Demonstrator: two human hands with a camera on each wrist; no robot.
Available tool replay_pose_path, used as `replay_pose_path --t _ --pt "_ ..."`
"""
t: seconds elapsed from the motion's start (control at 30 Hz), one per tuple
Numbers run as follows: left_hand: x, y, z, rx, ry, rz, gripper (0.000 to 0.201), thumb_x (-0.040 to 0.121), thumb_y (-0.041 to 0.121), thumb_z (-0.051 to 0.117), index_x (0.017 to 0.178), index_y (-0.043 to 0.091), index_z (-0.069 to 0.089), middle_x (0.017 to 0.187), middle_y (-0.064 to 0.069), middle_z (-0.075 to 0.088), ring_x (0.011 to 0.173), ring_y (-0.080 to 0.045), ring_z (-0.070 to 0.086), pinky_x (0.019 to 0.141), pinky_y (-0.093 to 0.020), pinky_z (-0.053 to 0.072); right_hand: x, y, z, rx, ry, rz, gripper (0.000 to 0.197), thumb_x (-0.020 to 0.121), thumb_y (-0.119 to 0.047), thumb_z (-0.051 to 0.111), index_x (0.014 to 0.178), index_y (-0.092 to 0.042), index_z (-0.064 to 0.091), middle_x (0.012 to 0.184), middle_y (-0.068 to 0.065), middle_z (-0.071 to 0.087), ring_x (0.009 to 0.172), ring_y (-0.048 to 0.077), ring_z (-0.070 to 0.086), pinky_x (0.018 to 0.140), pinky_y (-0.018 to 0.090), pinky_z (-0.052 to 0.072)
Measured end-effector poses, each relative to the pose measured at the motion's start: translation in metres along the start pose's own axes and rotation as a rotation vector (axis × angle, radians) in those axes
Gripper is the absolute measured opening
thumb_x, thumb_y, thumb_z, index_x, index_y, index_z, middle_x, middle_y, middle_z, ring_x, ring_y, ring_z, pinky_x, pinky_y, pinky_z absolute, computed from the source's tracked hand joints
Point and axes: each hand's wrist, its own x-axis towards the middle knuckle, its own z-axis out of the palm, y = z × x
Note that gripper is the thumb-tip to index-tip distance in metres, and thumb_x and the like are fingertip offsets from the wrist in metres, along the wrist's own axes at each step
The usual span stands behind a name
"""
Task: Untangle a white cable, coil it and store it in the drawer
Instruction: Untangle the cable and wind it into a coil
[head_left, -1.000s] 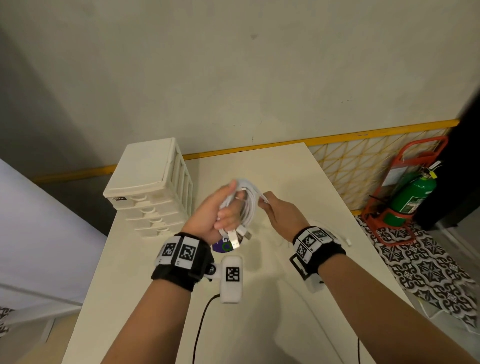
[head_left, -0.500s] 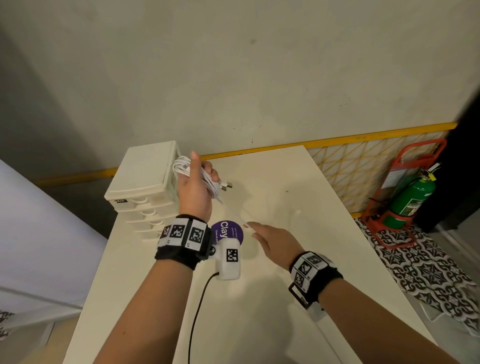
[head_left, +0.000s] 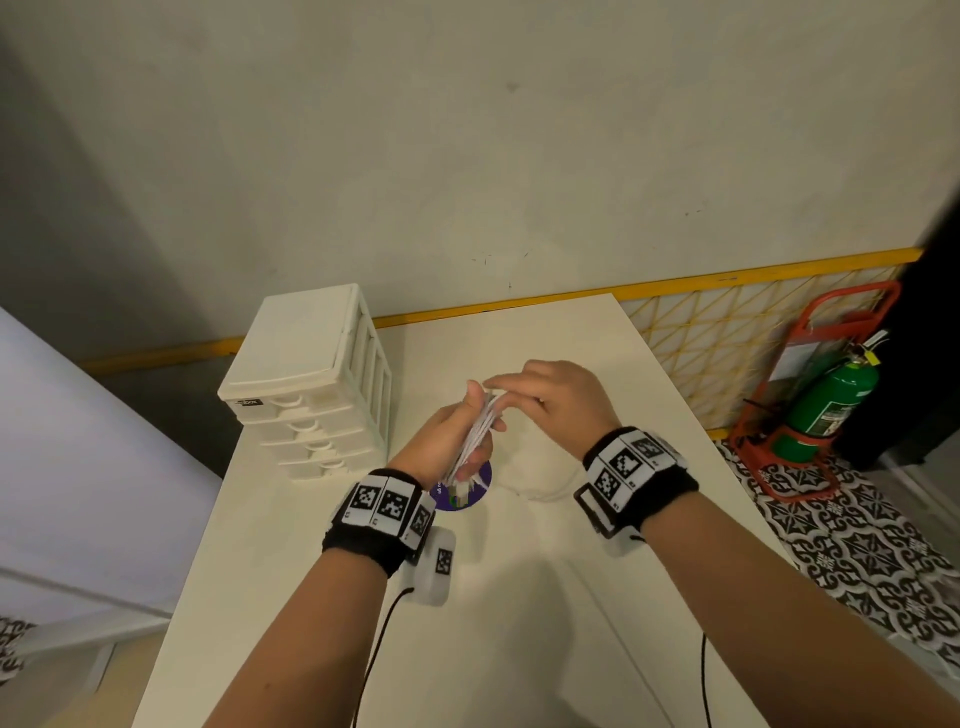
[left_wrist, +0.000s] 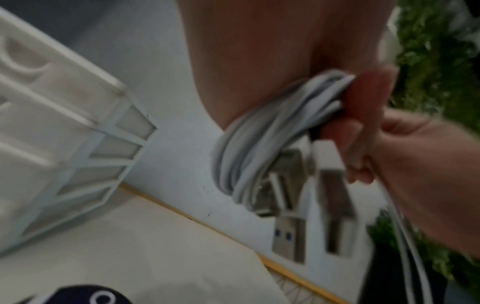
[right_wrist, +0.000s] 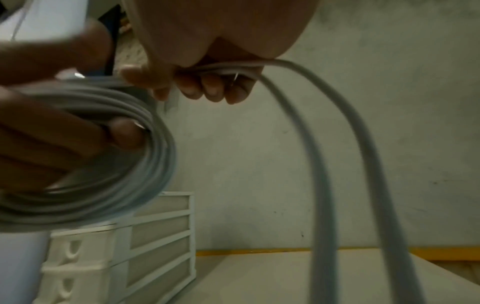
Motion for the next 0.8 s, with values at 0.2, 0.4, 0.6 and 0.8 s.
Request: replay_pose_path --t 0.2,0.4,0.6,0.8 --pt "-0.008 0.016 0.01 -0.29 -0.161 0.082 0.027 0.093 0.032 0.051 0.083 0.007 0.053 0.043 0.003 0.034 0.03 -0.009 0.027 0.037 -0.02 0.021 -0.006 0.023 0.007 0.125 0.062 0.096 0.037 0.09 -0.028 0.046 0.124 -0.023 0.057 0.069 0.005 0.059 0.064 0.012 0.05 0.062 0.029 0.045" --pt "-0.007 0.023 0.013 -0.618 -0.208 0.192 0.039 0.093 0.045 0.046 0.084 0.008 0.055 0.041 0.008 0.037 0.028 -0.004 0.032 0.036 -0.021 0.023 -0.021 0.022 0.016 0.209 0.033 0.22 0.054 0.093 -0.001 0.043 0.141 -0.023 0.033 0.093 0.001 0.06 0.084 -0.013 0.048 0.079 0.013 0.041" --pt "-0.002 0.043 0.0 -0.977 -0.156 0.344 0.049 0.085 0.055 0.037 0.087 0.009 0.053 0.04 0.009 0.041 0.028 -0.001 0.036 0.035 -0.016 0.029 -0.043 0.017 0.029 0.227 -0.143 0.385 0.056 0.097 -0.008 0.038 0.144 -0.027 0.014 0.086 -0.013 0.055 0.08 -0.014 0.051 0.078 0.013 0.035" --pt "0.004 0.056 -0.005 -0.928 0.24 0.466 0.044 0.09 0.055 0.033 0.087 0.014 0.049 0.051 0.008 0.039 0.04 -0.005 0.035 0.044 -0.018 0.034 -0.056 0.003 0.05 0.145 -0.399 0.394 0.053 0.098 -0.016 0.033 0.147 -0.022 0.012 0.127 0.016 0.054 0.105 0.033 0.057 0.089 0.042 0.046"
